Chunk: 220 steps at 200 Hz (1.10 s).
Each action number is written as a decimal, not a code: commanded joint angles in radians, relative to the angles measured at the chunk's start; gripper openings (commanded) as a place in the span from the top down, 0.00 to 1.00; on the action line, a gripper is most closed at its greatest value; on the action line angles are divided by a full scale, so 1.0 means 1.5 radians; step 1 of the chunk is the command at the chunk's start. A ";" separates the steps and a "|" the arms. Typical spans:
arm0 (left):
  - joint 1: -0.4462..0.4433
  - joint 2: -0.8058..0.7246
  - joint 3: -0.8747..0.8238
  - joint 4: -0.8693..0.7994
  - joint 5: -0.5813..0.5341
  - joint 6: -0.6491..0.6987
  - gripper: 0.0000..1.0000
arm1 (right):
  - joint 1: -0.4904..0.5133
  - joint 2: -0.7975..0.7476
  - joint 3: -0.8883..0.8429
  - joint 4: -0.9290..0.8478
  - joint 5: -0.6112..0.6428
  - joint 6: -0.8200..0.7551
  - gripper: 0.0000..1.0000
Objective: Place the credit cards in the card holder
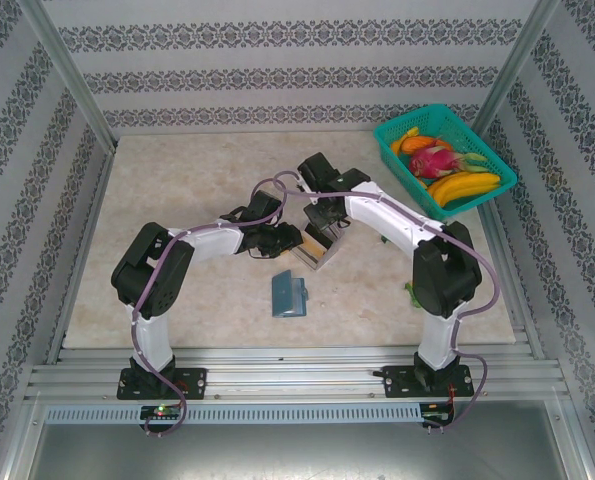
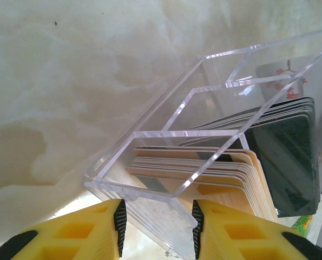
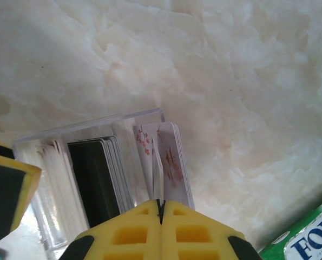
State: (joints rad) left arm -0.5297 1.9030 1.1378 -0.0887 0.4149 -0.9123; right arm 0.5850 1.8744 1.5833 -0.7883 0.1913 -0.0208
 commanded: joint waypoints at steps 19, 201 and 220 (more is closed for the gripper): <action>0.006 -0.021 -0.009 -0.046 -0.006 0.027 0.58 | -0.002 -0.056 0.020 -0.035 -0.026 0.096 1.00; 0.011 -0.245 -0.095 0.316 0.226 -0.147 0.34 | -0.138 -0.449 -0.410 0.355 -0.474 0.770 1.00; 0.012 -0.230 -0.097 0.368 0.244 -0.187 0.44 | -0.140 -0.431 -0.431 0.410 -0.509 0.809 1.00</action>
State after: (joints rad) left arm -0.5274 1.5314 0.9688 0.3099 0.7105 -1.1053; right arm 0.3817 1.2026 0.9775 -0.2966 -0.4824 1.0489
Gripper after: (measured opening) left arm 0.605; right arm 0.048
